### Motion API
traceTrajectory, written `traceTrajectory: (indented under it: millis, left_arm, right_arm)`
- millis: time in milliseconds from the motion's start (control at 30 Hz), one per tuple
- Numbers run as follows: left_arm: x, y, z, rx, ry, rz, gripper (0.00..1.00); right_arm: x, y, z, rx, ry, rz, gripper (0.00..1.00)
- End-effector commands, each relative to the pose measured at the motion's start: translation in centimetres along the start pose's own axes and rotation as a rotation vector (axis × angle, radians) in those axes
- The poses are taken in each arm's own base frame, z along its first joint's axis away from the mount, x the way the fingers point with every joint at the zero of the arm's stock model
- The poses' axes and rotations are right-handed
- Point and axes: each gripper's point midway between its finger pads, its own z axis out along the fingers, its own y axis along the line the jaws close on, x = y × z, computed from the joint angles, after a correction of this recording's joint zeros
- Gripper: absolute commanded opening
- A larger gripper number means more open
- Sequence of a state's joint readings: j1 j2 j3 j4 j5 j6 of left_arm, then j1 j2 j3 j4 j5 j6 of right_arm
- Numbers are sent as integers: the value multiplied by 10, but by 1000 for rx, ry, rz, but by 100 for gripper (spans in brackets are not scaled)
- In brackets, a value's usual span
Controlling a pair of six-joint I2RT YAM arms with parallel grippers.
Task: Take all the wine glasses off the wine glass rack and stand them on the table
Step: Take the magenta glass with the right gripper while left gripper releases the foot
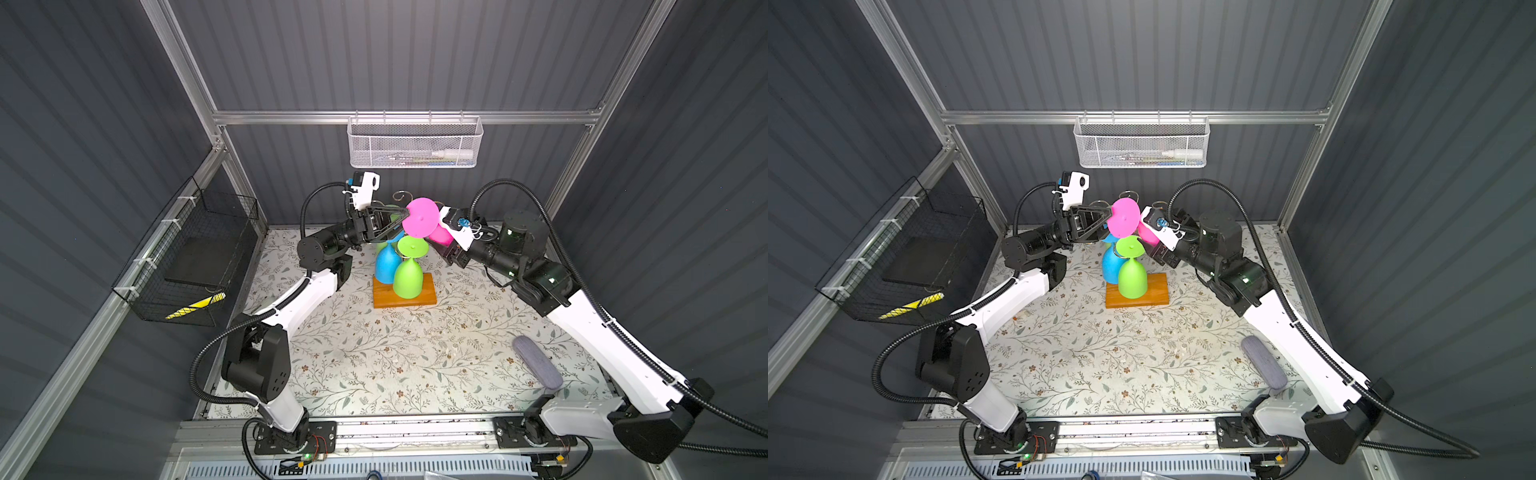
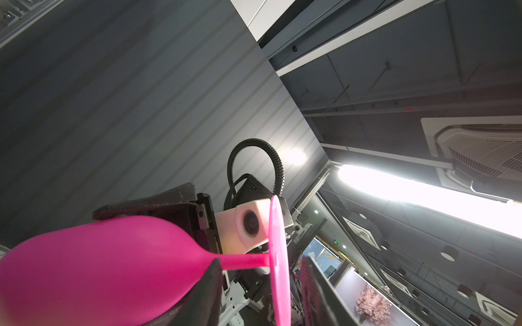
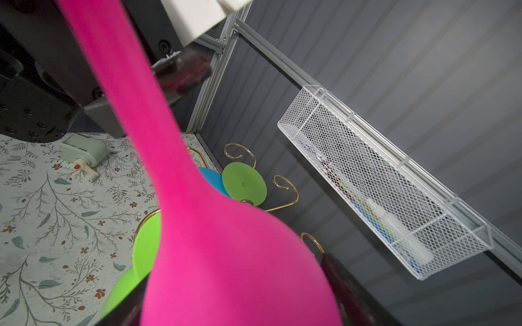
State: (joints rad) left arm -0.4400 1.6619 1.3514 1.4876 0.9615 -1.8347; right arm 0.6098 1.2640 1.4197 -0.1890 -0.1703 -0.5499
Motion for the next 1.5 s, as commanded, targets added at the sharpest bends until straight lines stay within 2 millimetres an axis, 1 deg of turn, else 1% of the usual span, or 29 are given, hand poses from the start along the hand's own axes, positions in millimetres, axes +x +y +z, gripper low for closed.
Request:
traceTrajectory:
  millis: [0, 67, 167, 333, 400, 433, 467, 500, 600, 667, 767, 800, 867, 967, 1133, 1233, 1467]
  left_arm:
    - [0, -32, 7, 57, 14, 111, 61]
    - [-3, -33, 7, 62, 5, 119, 69]
    - [-4, -34, 8, 66, -1, 130, 75]
    - [-4, -41, 5, 67, -18, 191, 77]
    - [-6, -38, 3, 39, -28, 228, 77]
    - [-7, -33, 2, 13, -31, 252, 77]
    - [-7, -27, 2, -24, -30, 285, 77]
    - [-7, -21, 1, -62, -28, 325, 77]
    - [-12, 6, -5, -249, -25, 459, 77]
    - [-17, 28, -15, -464, -17, 622, 77]
    - [-16, 52, -21, -735, 73, 901, 77]
    - [-17, 56, -23, -771, 88, 957, 76]
    - [-24, 56, -27, -819, 78, 1065, 74]
    - [-13, 55, -18, -793, 134, 1279, 72]
    - [3, 62, -6, -713, 246, 1479, 67]
    - [8, 60, 0, -658, 253, 1538, 65]
    - [10, 57, 13, -597, 250, 1607, 61]
  right_arm:
    - [0, -1, -5, 25, 6, 11, 34]
    - [1, -1, -6, 30, 15, 16, 33]
    - [2, -2, -11, 40, 21, 32, 31]
    - [7, -11, -23, 85, 91, 114, 30]
    - [8, -14, -31, 96, 120, 160, 31]
    - [6, -18, -35, 113, 127, 187, 31]
    - [11, -17, -40, 116, 158, 217, 31]
    - [11, -19, -44, 127, 170, 238, 31]
    - [15, -20, -56, 140, 214, 304, 32]
    - [16, -20, -62, 145, 243, 351, 32]
    - [18, -18, -68, 139, 278, 405, 32]
    - [19, -17, -68, 134, 288, 417, 33]
    - [23, -14, -68, 123, 317, 440, 33]
    - [31, -8, -65, 102, 365, 465, 33]
    - [37, 1, -61, 62, 403, 493, 33]
    - [39, 4, -58, 45, 411, 504, 33]
    - [46, 16, -48, -6, 454, 532, 33]
